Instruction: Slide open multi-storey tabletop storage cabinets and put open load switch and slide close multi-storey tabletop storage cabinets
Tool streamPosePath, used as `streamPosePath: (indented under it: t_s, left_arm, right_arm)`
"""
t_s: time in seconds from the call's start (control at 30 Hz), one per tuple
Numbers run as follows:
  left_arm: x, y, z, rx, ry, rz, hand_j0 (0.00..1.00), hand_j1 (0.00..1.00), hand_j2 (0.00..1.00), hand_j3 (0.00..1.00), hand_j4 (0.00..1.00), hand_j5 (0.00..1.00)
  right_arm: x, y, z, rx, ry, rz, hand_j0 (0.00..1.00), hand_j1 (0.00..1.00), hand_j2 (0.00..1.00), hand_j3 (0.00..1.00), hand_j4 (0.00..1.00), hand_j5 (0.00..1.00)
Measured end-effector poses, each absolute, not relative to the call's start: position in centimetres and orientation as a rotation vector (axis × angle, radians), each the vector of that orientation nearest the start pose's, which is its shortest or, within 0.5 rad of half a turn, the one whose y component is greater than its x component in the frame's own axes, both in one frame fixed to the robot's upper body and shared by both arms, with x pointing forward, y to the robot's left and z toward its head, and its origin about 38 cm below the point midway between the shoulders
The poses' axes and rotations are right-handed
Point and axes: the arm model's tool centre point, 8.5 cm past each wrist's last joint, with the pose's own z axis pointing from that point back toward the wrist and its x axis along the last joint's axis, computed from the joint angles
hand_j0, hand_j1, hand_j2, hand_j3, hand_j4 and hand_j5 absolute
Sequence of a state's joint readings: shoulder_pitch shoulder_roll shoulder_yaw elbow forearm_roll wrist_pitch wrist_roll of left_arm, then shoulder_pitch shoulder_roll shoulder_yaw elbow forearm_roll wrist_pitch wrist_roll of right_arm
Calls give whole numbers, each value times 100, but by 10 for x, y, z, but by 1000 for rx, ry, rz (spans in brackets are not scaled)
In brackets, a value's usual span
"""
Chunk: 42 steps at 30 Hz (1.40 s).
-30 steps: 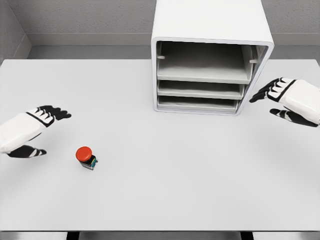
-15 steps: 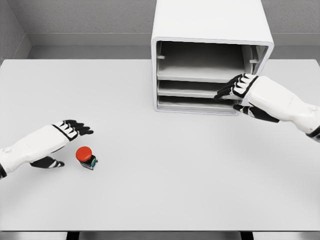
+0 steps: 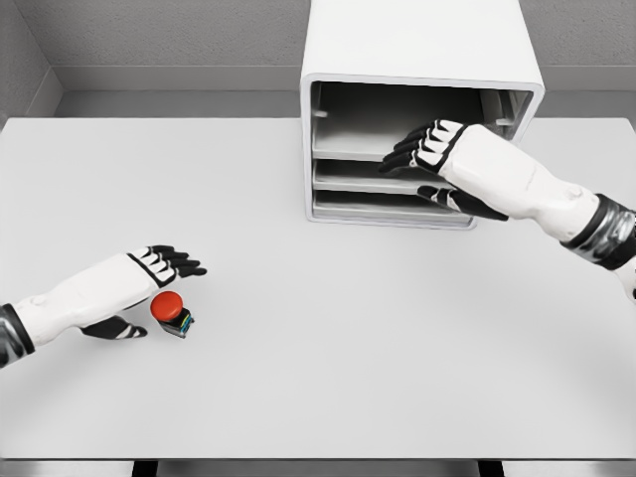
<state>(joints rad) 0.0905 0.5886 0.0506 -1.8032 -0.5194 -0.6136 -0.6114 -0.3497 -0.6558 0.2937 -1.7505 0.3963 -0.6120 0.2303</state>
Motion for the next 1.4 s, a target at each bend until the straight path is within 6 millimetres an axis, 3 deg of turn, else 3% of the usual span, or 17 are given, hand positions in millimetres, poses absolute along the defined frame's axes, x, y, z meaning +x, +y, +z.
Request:
streamPosePath:
  t_s: [0.2, 0.6, 1.1, 1.4]
  left_arm:
    - [315, 317, 155, 397, -1506, -1824, 100, 100, 100, 100, 100, 100]
    - [313, 309, 149, 350, -1487, -1876, 100, 100, 100, 100, 100, 100]
    - [312, 300, 146, 314, -1494, -1896, 94, 94, 94, 94, 94, 94]
    - [312, 299, 145, 307, -1496, -1897, 82, 82, 82, 82, 82, 82]
  right_arm:
    - [389, -228, 253, 510, 2744, -2179, 72, 72, 72, 72, 72, 72]
    - [397, -217, 236, 458, 2759, -2233, 72, 72, 72, 72, 72, 72]
    - [415, -223, 233, 490, 2796, -2248, 73, 73, 73, 73, 73, 73]
    - [432, -223, 228, 497, 2847, -2251, 73, 73, 73, 73, 73, 73]
